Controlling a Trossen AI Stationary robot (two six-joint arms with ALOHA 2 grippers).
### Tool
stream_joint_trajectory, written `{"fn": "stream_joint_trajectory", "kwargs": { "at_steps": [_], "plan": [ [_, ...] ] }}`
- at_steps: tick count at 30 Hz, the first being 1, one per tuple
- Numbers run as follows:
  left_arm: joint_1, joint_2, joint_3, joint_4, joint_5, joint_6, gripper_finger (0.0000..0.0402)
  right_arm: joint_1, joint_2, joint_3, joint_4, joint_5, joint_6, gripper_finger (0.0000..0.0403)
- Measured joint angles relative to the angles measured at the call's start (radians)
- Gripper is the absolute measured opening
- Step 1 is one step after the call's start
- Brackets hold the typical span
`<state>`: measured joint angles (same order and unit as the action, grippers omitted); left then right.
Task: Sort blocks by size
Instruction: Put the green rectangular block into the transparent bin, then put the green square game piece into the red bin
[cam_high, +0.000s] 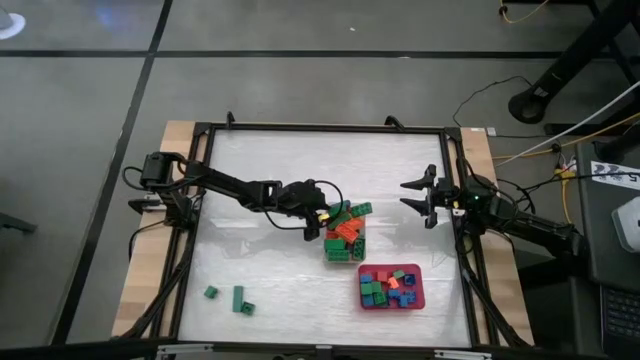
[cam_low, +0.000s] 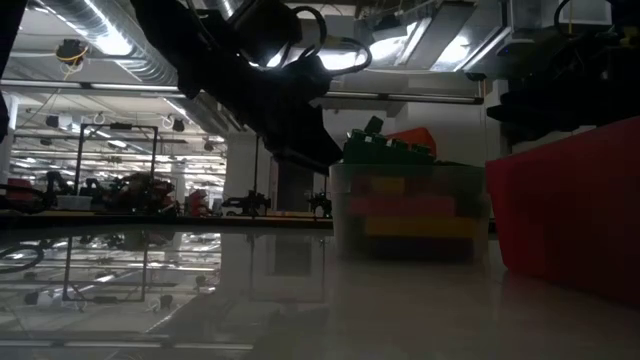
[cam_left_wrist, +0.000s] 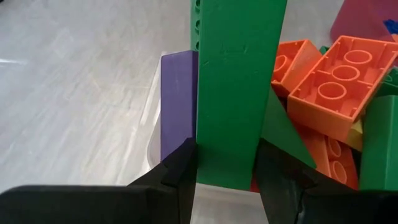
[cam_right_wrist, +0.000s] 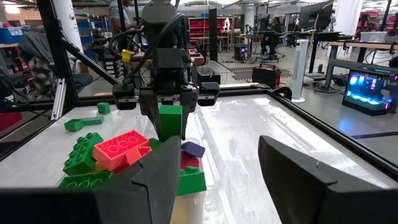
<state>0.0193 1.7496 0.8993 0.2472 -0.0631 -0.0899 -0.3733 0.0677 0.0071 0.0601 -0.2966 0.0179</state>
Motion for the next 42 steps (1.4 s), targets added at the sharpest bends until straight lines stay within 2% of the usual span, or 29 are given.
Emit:
{"fn": "stream_joint_trajectory", "kwargs": {
  "at_steps": [22,24,32,42],
  "plan": [
    [-0.001,0.0,0.0,0.002,0.0,-0.059,0.0127,0.0,0.0,0.0,0.0,0.0,0.0,0.0214],
    [-0.003,0.0,0.0,0.003,0.0,-0.059,0.0138,0.0,0.0,0.0,0.0,0.0,0.0,0.0214],
    [-0.033,0.0,0.0,0.007,-0.002,0.006,0.0225,0.0,0.0,0.0,0.0,0.0,0.0,0.0214],
    [-0.051,-0.009,0.0,0.053,-0.016,0.102,0.0236,0.0,0.0,0.0,0.0,0.0,0.0,0.0214]
  ]
}}
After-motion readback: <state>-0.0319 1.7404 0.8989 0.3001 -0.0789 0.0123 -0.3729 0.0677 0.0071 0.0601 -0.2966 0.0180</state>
